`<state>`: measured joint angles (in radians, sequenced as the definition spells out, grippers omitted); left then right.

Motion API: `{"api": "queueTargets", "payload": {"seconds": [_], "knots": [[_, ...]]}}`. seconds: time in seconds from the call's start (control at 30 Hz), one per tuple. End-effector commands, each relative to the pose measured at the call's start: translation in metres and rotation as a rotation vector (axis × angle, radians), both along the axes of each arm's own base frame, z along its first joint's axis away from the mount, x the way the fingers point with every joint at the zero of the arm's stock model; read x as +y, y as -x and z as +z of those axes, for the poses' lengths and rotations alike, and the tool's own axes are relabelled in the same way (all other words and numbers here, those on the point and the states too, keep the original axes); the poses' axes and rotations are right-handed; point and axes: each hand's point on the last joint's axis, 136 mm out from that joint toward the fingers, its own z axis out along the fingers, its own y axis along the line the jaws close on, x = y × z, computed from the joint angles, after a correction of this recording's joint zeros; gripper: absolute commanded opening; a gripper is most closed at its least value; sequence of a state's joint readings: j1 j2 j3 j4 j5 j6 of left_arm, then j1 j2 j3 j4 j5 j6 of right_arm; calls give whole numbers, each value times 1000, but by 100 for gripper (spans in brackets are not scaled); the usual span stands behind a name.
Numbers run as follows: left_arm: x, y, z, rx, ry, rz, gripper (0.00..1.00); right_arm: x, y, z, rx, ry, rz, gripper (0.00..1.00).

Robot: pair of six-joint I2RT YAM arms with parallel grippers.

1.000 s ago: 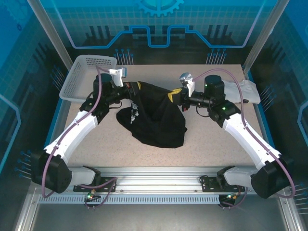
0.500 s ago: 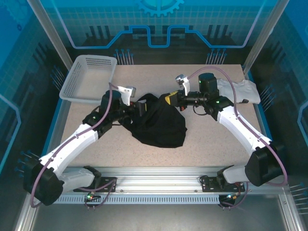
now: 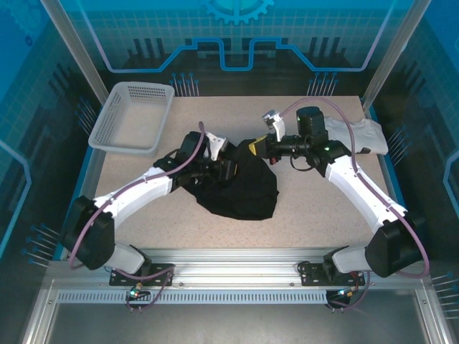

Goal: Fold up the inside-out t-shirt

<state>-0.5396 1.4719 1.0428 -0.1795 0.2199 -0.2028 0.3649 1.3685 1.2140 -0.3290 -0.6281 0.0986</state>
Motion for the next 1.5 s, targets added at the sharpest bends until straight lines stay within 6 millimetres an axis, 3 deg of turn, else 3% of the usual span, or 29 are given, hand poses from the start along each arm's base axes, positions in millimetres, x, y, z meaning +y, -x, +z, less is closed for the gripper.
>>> {"api": "queueTargets", "payload": {"seconds": [0.0,0.07,0.1,0.17,0.27,0.33,0.57,0.7,0.77,0.83,0.9,0.97,1.07,1.13,1.23,1.3,1.37,1.43,1.47], "knots": [[-15,1,34,-19,67,-60,13,-41,-24,-16,11,233,-235,12],[-22,10,55,-13,149,-85,0,-85,-46,-41,27,463,-479,15],[-25,18,68,-6,207,-110,0,-102,-52,-50,26,560,-554,16],[-31,34,91,13,311,-157,0,-113,-56,-55,20,646,-614,21],[-31,46,116,16,421,-157,0,-96,-53,-47,-39,612,-587,32],[-26,45,121,6,428,-122,0,-83,-41,-44,-71,564,-537,40],[-16,37,126,-39,384,-51,0,-31,47,-42,-43,135,-224,66],[-16,38,132,-50,397,-60,0,-3,63,-63,-21,90,-126,76],[-15,39,132,-55,394,-58,0,9,59,-72,-21,94,-111,78],[-13,40,134,-61,393,-54,0,10,42,-89,2,147,-179,76],[-8,39,135,-82,386,-32,0,4,23,-101,18,218,-251,52],[1,34,139,-124,359,21,0,-3,7,-84,-27,231,-305,25],[30,17,153,-244,278,176,0,-17,-15,-41,-125,205,-375,3],[54,7,179,-362,239,297,0,-28,-30,-3,-206,210,-427,0],[77,12,244,-551,286,371,0,-49,-44,78,-376,216,-503,0],[72,33,290,-664,380,314,0,-61,-39,136,-504,198,-530,0],[54,57,314,-736,432,214,0,-70,-29,174,-585,180,-540,0],[22,75,311,-752,447,72,0,-76,-22,189,-614,187,-536,0],[2,81,299,-737,440,-6,0,-79,-22,184,-602,208,-534,0]]}}
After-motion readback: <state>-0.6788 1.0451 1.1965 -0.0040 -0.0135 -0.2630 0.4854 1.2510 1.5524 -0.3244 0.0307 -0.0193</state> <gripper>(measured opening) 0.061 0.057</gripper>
